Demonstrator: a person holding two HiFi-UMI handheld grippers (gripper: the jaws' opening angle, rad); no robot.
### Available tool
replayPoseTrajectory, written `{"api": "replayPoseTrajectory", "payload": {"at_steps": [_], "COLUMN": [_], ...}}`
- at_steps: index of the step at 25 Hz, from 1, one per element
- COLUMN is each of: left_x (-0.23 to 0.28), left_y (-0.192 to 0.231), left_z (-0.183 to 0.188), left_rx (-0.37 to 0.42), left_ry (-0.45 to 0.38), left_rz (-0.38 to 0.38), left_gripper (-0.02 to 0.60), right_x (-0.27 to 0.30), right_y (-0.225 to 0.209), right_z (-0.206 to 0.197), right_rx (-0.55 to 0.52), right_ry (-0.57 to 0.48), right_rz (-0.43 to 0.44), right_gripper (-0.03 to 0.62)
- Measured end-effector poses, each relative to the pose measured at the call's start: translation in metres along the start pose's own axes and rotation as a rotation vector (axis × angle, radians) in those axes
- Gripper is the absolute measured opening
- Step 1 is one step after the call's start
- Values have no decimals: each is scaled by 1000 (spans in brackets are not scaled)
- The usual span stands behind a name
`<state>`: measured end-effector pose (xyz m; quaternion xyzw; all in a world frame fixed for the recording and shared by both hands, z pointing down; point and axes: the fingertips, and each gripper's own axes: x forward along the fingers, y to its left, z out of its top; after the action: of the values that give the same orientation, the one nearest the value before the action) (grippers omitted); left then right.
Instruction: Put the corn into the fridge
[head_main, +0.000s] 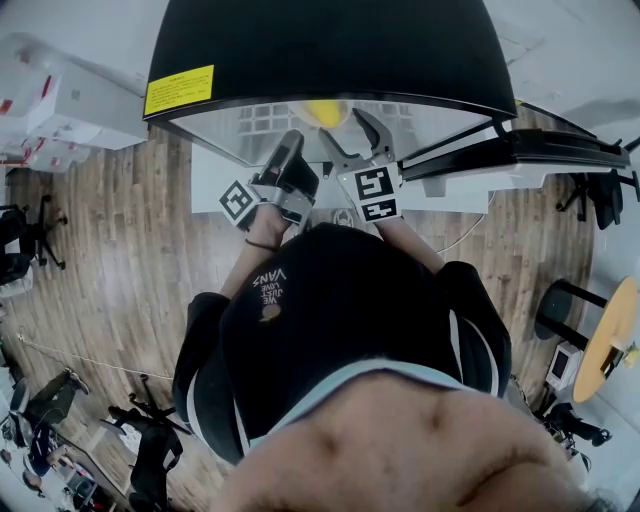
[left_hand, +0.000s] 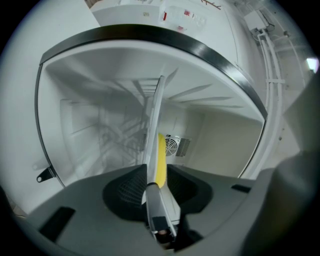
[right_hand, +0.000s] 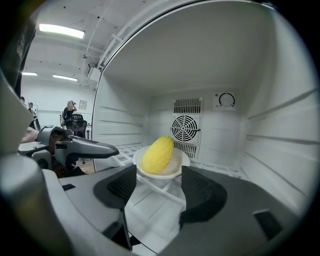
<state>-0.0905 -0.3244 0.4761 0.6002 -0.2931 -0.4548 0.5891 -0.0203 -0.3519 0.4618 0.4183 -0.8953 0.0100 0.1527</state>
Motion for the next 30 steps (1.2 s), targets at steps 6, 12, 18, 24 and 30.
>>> {"api": "replayPoseTrajectory", "payload": {"at_steps": [6, 12, 18, 24, 30], "left_x": [-1, -3, -3, -4, -7], "left_y": [-1, 0, -3, -9, -18], "left_z": [0, 5, 7, 6, 4], "left_rx": [33, 92, 144, 186, 237], "left_ry": [9, -4, 5, 34, 80], "left_rz": [10, 24, 20, 16, -8], "left_gripper": [104, 104, 104, 104, 81], "right_x": [0, -3, -9, -19, -32], "right_y": [1, -1, -3, -3, -2], "right_z": [2, 3, -1, 0, 8], "right_rx": [15, 39, 50, 72, 83], "right_ry": [1, -8, -11, -21, -58], "right_rz": [3, -1, -14, -43, -97], "right_gripper": [270, 270, 270, 270, 268]}}
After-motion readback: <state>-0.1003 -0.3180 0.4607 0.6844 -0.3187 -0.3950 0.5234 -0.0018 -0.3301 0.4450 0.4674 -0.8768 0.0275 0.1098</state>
